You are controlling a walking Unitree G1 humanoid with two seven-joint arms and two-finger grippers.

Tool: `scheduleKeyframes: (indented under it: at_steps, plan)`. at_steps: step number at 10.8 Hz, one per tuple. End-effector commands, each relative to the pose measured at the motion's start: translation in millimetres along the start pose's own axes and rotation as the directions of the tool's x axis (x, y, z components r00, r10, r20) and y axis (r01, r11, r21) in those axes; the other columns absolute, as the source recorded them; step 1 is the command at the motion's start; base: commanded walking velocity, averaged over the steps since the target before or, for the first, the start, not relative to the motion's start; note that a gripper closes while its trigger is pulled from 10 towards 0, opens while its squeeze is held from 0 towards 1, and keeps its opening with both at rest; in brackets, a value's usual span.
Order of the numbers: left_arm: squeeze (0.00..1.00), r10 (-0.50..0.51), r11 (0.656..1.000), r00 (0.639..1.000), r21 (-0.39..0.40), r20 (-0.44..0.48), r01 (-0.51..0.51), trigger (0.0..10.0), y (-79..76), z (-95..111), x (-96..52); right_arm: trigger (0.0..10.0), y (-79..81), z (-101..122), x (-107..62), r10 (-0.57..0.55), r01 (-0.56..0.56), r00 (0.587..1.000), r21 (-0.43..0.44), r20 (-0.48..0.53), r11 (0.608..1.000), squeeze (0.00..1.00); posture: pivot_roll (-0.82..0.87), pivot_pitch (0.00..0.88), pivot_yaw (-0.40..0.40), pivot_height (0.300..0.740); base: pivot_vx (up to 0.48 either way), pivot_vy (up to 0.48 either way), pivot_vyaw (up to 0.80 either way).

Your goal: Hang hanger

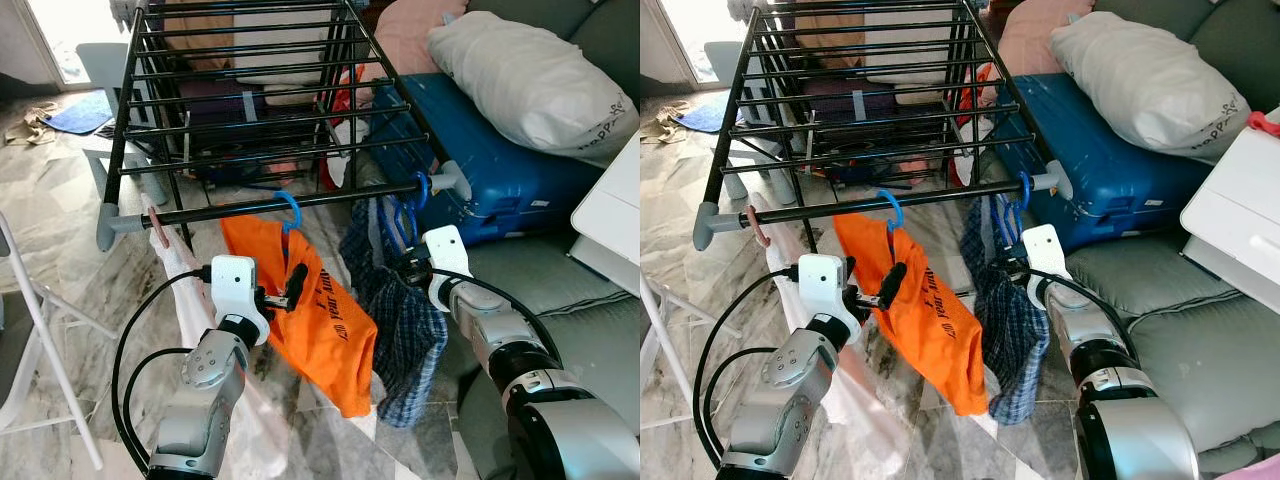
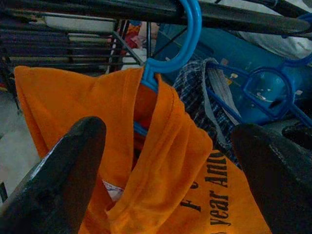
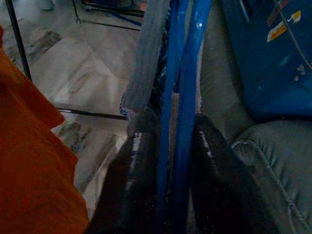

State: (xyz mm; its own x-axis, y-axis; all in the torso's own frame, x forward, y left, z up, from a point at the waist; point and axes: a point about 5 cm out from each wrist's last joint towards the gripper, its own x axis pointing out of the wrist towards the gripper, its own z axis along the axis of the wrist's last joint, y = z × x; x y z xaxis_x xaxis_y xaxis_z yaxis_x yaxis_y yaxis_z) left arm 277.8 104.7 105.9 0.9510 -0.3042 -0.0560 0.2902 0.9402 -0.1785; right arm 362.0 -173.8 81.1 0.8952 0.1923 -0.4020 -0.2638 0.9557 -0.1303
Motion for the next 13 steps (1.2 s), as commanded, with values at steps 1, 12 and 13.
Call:
scheduleKeyframes:
  at_steps: [1,12,13]
  plan:
    - [0.0,-0.002,1.0,1.0,0.011,-0.011,0.002,10.0,-2.0,-1,1.2,0.0,-2.8,6,0.7,-0.014,0.014,1.0,-0.003,0.019,1.0,0.0,-0.18,0.046,-0.023,0.74,0.0,0.0,0.0]
    - [0.0,0.044,0.999,0.999,0.032,-0.014,-0.044,10.0,0.1,-2,0.9,0.1,-7.8,13,-20.6,-0.073,0.057,0.96,0.068,0.269,0.996,0.0,-0.19,0.05,-0.03,0.74,0.0,0.0,0.0]
    - [0.0,0.047,0.998,0.999,0.033,-0.015,-0.046,10.0,0.4,-2,0.9,3.5,-6.6,9,-23.0,-0.073,0.056,0.963,0.071,0.259,0.996,0.0,-0.19,0.045,-0.027,0.74,0.0,0.0,0.0]
